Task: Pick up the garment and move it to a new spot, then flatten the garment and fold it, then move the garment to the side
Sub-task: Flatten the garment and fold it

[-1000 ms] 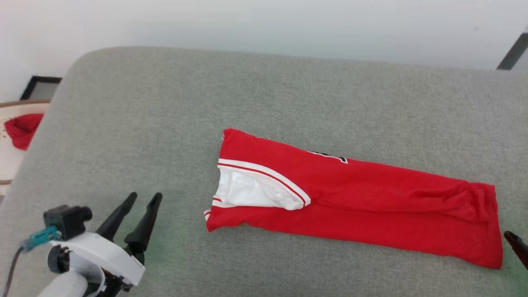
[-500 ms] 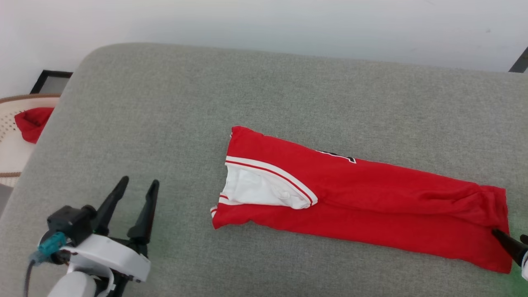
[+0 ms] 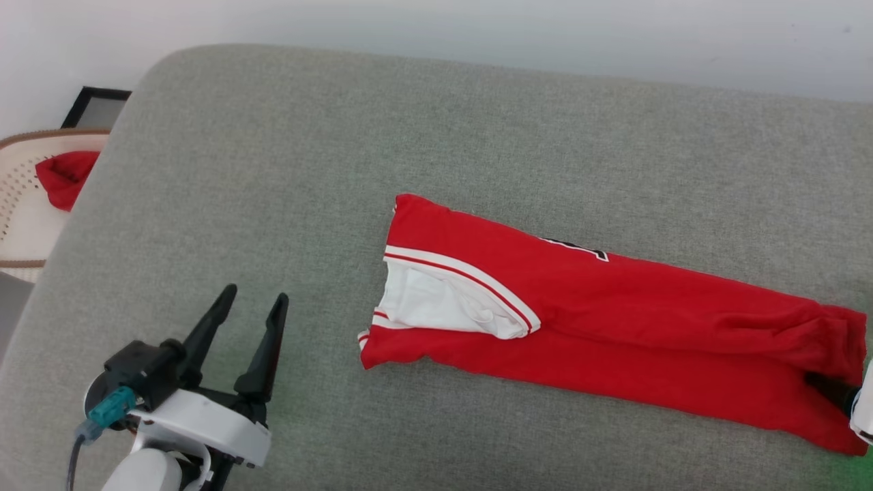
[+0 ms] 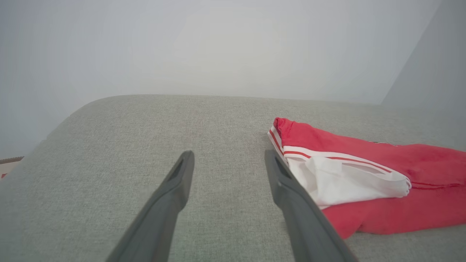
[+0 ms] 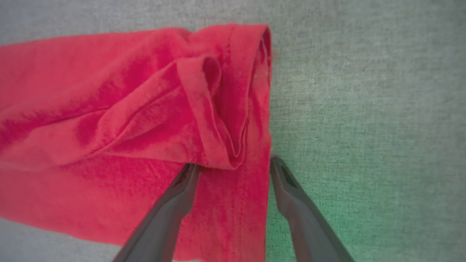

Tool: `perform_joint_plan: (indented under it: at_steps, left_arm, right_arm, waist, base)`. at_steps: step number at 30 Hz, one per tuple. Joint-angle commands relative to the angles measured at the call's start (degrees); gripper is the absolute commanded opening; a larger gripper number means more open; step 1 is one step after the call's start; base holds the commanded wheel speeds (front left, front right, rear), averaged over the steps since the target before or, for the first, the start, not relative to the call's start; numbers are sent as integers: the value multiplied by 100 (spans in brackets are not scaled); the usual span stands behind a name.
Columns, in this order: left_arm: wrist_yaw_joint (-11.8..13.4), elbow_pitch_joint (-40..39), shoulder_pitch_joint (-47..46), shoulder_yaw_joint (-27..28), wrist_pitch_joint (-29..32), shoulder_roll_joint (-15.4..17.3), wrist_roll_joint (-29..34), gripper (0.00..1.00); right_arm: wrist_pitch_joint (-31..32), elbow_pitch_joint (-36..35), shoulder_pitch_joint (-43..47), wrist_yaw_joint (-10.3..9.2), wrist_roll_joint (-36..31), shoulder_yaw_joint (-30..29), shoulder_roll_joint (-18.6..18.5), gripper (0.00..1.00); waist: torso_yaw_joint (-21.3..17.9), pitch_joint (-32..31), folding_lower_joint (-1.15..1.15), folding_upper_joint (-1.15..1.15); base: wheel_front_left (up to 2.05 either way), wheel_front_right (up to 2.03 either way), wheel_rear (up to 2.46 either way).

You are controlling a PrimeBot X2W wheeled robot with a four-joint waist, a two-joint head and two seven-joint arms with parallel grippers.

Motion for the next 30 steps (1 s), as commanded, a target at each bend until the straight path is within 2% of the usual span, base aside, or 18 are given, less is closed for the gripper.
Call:
perform_joint_plan:
  at_steps: [1, 8, 9, 10, 11, 15, 24, 30]
  left_arm:
    - [3, 5, -63, -10, 5, -17, 33, 100]
    - [3, -21, -165, -31, 5, -49, -11, 100]
    - [3, -20, -183, -35, 5, -49, -7, 100]
    - [3, -19, -201, -35, 5, -50, -5, 100]
    - [3, -16, -216, -29, 5, -55, -10, 100]
    - [3, -22, -214, 8, 5, -75, -32, 100]
    - [3, -73, -81, 217, 5, -57, -98, 100]
    - [2, -143, 19, 417, 5, -7, -92, 100]
  right_arm:
    - [88, 197, 70, 3, -50, 115, 252, 100]
    - [157, 315, 22, 5, -304, 162, 479, 100]
    - [192, 344, 27, 5, -312, 183, 504, 51]
    - [212, 353, 23, 5, -314, 196, 531, 35]
    - [194, 352, 13, 5, -308, 169, 563, 0]
    - [27, 309, -65, 12, -356, 35, 599, 0]
    - [-405, 97, -331, -6, -312, -386, 305, 0]
    - [-717, -127, -396, -6, -474, -983, 48, 0]
  waist:
    - [27, 58, 0, 0]
    - [61, 206, 0, 0]
    - [63, 221, 0, 0]
    - [64, 237, 0, 0]
    - [62, 252, 0, 0]
    - [36, 304, 0, 0]
    - [-138, 408, 0, 0]
    - [-339, 535, 0, 0]
  base:
    - [0, 0, 0]
    - [0, 0, 0]
    - [0, 0, 0]
    - [0, 0, 0]
    - [0, 0, 0]
    - [0, 0, 0]
    - [0, 0, 0]
    - [0, 0, 0]
